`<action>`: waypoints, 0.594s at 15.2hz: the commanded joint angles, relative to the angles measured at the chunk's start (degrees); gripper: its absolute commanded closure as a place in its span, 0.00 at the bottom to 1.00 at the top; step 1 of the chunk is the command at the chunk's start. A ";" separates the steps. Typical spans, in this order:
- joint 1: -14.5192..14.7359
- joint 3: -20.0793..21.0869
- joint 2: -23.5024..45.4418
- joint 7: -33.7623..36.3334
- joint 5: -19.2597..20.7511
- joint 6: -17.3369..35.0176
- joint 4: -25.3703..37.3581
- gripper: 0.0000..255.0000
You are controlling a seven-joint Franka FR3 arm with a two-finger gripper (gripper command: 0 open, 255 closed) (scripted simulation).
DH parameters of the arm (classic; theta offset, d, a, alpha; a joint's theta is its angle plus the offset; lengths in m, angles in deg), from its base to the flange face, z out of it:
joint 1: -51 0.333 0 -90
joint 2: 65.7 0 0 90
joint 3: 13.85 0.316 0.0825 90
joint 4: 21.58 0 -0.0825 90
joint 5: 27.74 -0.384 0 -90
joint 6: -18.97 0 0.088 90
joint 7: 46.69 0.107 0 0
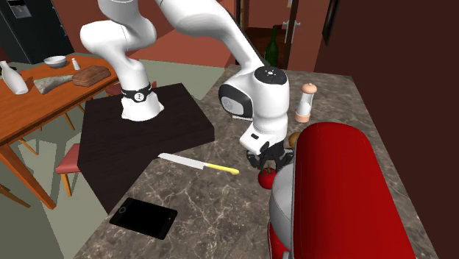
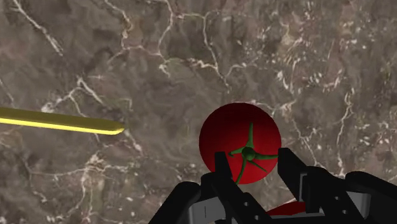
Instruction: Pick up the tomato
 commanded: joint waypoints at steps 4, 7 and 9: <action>-0.07 0.14 -0.57 0.03 -0.12 -0.48 -0.13 1.00; -0.43 0.57 -2.45 -0.01 -0.51 -1.96 -0.51 1.00; -0.66 0.85 -3.68 -0.05 -0.78 -2.97 -0.71 1.00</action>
